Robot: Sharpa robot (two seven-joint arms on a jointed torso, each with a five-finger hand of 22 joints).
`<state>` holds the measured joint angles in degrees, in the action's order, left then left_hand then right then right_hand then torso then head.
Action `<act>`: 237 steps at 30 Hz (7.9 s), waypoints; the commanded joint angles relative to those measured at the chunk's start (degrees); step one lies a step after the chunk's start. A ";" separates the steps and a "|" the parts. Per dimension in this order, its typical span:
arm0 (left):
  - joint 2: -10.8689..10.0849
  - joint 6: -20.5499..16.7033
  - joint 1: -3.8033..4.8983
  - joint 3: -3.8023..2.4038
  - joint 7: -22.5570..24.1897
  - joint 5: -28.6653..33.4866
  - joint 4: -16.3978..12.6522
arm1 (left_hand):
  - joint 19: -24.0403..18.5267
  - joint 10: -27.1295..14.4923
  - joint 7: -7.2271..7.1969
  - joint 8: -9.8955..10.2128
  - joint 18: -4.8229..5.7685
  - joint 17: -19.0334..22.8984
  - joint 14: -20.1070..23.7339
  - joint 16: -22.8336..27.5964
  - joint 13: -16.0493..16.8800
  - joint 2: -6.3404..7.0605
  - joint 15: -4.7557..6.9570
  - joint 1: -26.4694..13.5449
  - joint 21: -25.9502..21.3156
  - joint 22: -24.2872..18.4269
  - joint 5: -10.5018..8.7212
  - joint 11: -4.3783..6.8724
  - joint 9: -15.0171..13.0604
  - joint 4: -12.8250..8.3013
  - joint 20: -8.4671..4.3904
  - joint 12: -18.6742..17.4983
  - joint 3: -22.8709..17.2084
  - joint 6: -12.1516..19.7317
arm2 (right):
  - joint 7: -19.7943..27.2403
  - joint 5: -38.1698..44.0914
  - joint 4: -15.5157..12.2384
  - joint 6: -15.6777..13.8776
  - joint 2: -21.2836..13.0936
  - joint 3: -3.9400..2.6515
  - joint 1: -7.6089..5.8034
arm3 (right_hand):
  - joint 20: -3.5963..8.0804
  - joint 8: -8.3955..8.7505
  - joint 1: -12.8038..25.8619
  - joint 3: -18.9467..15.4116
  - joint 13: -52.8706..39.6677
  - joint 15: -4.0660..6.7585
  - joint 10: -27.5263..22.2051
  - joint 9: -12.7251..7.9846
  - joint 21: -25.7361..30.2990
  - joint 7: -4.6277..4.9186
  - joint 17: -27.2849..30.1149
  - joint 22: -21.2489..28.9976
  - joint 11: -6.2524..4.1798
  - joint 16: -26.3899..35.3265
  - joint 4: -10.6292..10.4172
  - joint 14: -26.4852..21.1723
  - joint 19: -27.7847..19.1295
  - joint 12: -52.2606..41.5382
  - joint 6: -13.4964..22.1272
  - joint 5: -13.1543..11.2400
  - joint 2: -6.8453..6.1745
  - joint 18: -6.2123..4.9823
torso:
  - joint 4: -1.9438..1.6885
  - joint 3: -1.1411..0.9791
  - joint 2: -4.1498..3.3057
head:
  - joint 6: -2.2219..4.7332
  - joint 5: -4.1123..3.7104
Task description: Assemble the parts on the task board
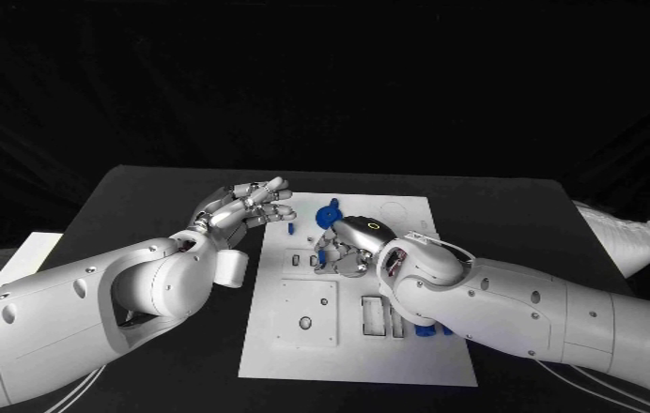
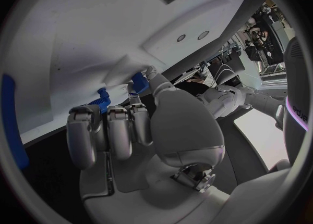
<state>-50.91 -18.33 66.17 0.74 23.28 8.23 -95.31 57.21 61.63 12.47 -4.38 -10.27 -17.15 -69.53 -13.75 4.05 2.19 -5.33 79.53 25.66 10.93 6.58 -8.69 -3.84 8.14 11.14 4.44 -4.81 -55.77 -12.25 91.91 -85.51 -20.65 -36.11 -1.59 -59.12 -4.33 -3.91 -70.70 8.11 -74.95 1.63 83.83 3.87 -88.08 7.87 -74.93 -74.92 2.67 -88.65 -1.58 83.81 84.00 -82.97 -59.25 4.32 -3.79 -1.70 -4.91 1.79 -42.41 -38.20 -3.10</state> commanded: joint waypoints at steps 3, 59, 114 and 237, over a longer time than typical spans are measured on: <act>0.09 1.33 0.04 -0.03 -0.03 0.10 -0.07 | -0.40 -0.20 0.37 0.31 -0.07 -0.07 0.42 0.26 -0.03 -0.63 0.15 -0.06 0.38 -0.10 -0.17 -0.41 0.02 -0.30 -0.01 -0.39 -0.01 0.11 | 0.28 0.68 -0.36 -3.76 -0.10 0.07 0.15 | -0.28 0.07 0.71 -1.42 -11.25 -0.41 2.38 -0.05 0.13 0.08 -12.09 -10.42 0.42 0.23 -0.71 5.52 4.24 0.26 0.65 -0.43 -0.85 0.69 | -0.02 -0.03 -0.03 | 0.05 -0.06; 18.90 29.31 9.29 0.00 -66.41 -63.01 18.30 | 28.25 16.86 -9.74 -28.38 7.67 -72.85 -20.47 -76.25 64.99 -2.65 10.13 -15.09 57.80 65.72 -3.49 10.01 -24.30 8.56 -9.66 68.86 14.15 0.39 | 22.35 -46.37 -4.69 -0.09 -22.45 -1.94 -11.19 | -0.70 0.01 -2.03 -4.96 -9.40 -0.81 0.53 0.05 1.42 0.64 -9.60 -7.87 0.90 1.81 -1.84 4.87 3.13 3.26 2.64 3.55 0.63 0.15 | 1.52 -1.49 1.51 | -0.82 2.32; 26.47 38.48 9.28 0.48 -69.61 -64.37 25.99 | 28.74 17.33 -10.16 -32.18 7.89 -72.85 -20.47 -76.25 66.08 -1.64 10.43 -12.73 58.23 67.05 -3.12 10.37 -30.90 8.44 -9.96 69.55 5.26 3.02 | 22.13 -46.04 -4.02 0.92 -21.42 -1.92 -11.21 | -0.68 0.02 -1.94 -5.49 -8.86 -0.79 0.04 0.05 2.19 0.64 -8.32 -6.31 0.88 2.63 -2.13 4.54 2.51 4.13 2.72 4.06 0.89 -0.19 | 1.48 -1.50 1.48 | -2.61 2.18; 20.03 28.69 6.25 0.73 -65.56 -71.91 15.68 | 29.34 18.09 -10.22 -33.41 8.14 -72.85 -20.47 -76.25 66.47 5.43 10.69 -8.50 58.66 68.81 2.29 10.67 -37.83 -2.32 -10.22 69.19 -37.30 5.25 | 22.31 -46.24 -2.85 4.01 -20.83 -1.53 -11.17 | -0.63 -0.04 -1.97 -6.04 -8.70 -0.73 -0.03 0.07 2.41 0.60 -7.99 -5.97 0.84 2.93 -2.50 4.46 2.38 4.28 2.70 4.59 1.51 -0.25 | 1.12 -1.64 1.52 | -3.40 2.36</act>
<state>-30.93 8.39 72.48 1.41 -39.99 -64.94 -79.60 84.03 79.55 2.75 -37.63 -3.14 -74.95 -84.08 -89.82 70.58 7.93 5.13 71.07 84.09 74.90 8.75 2.05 -41.63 14.68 0.90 73.56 -32.91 -50.37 9.60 45.67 -88.37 -17.56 -57.01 -3.11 -70.31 -4.74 -3.95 -72.76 2.38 -74.95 1.02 84.04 3.88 -85.87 8.49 -74.92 -74.92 3.29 -85.98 -4.03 84.02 83.99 -78.93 -57.00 8.77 -2.78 -1.70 -3.76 0.14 -40.87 -41.66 -0.69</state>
